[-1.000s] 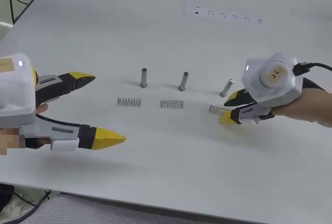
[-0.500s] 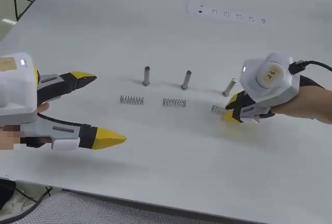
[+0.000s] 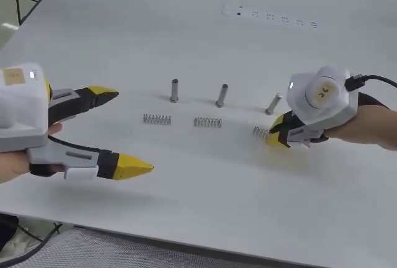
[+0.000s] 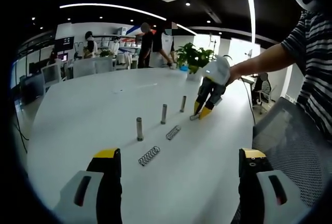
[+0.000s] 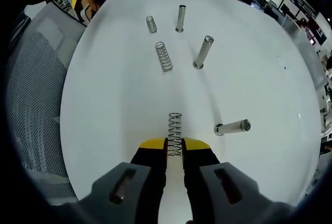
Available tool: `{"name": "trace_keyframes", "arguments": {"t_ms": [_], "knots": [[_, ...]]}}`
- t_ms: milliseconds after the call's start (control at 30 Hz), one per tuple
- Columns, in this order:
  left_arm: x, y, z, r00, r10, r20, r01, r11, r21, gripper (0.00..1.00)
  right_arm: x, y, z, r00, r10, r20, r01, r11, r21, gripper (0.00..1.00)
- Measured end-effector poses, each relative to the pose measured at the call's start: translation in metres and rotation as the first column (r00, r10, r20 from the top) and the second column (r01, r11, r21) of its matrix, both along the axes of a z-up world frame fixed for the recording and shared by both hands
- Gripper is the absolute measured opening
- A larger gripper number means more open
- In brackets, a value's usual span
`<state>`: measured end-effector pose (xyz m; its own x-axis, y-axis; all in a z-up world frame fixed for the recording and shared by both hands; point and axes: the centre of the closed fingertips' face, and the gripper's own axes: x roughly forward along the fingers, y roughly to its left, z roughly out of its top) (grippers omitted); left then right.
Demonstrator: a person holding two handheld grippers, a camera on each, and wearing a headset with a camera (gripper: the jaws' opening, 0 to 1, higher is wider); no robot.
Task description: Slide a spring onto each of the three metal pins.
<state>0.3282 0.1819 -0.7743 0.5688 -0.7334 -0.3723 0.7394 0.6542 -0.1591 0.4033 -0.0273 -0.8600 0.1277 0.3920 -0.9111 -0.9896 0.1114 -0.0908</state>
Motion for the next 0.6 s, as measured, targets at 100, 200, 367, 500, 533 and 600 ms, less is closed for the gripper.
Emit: {"name": "trace_keyframes", "arguments": {"t_ms": [100,200,367,500,533,600], "knots": [[-0.001,-0.004,0.001,1.0,-0.011,0.003,0.011,1.0,0.001,0.93,-0.005,0.002,0.004,1.0,0.005,0.002,-0.005,1.0,0.013,0.13],[-0.002,-0.007,0.002,1.0,-0.021,0.005,0.021,1.0,0.0,0.93,-0.01,0.002,0.008,1.0,0.012,0.005,-0.012,1.0,0.015,0.13],[-0.004,-0.015,0.004,0.999,-0.045,0.006,0.045,0.999,0.0,0.93,-0.019,0.005,0.019,1.0,0.02,0.009,-0.02,0.999,0.038,0.13],[-0.005,-0.024,0.005,0.998,-0.069,0.005,0.069,0.998,-0.001,0.92,-0.025,0.004,0.027,0.999,0.031,0.024,-0.032,0.999,0.043,0.13],[-0.005,-0.026,0.005,0.997,-0.075,0.004,0.075,0.997,-0.001,0.92,-0.026,0.005,0.029,0.999,0.031,0.027,-0.032,0.998,0.046,0.13],[-0.006,-0.032,0.005,0.996,-0.092,0.004,0.092,0.996,0.001,0.92,-0.029,0.005,0.033,0.999,0.033,0.031,-0.034,0.998,0.056,0.13]]}}
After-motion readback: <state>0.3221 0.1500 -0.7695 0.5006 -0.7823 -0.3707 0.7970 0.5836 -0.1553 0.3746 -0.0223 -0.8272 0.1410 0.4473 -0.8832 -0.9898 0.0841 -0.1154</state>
